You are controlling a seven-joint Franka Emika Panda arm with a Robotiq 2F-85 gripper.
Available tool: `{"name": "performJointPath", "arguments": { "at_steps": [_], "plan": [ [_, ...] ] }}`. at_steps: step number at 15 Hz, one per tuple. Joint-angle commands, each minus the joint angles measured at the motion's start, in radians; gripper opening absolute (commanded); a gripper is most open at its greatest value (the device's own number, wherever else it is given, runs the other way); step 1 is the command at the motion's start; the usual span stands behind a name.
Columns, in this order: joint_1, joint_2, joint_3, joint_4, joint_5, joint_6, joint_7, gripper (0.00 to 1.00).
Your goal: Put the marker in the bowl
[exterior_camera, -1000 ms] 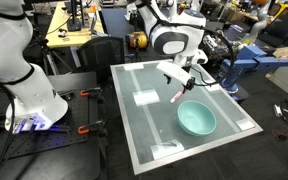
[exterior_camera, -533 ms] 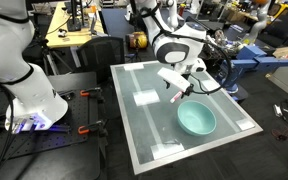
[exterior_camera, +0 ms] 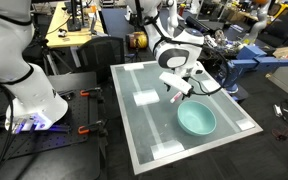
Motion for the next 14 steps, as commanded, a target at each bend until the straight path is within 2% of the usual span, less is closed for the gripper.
{"name": "performJointPath", "arguments": {
  "at_steps": [1,5,6,7,8,9,14],
  "plan": [
    [-0.006,0.035,0.011,0.036,-0.036,0.022,0.024,1.00],
    [-0.006,0.059,0.022,0.062,-0.036,0.022,0.023,0.98],
    [-0.006,0.063,0.026,0.068,-0.036,0.020,0.023,0.80],
    [-0.005,0.067,0.029,0.073,-0.036,0.020,0.023,0.73],
    [-0.006,0.071,0.033,0.079,-0.035,0.019,0.022,0.71],
    [-0.005,0.074,0.036,0.084,-0.035,0.017,0.021,0.65],
    [-0.006,0.087,0.046,0.104,-0.034,0.013,0.020,0.25]
  ]
}}
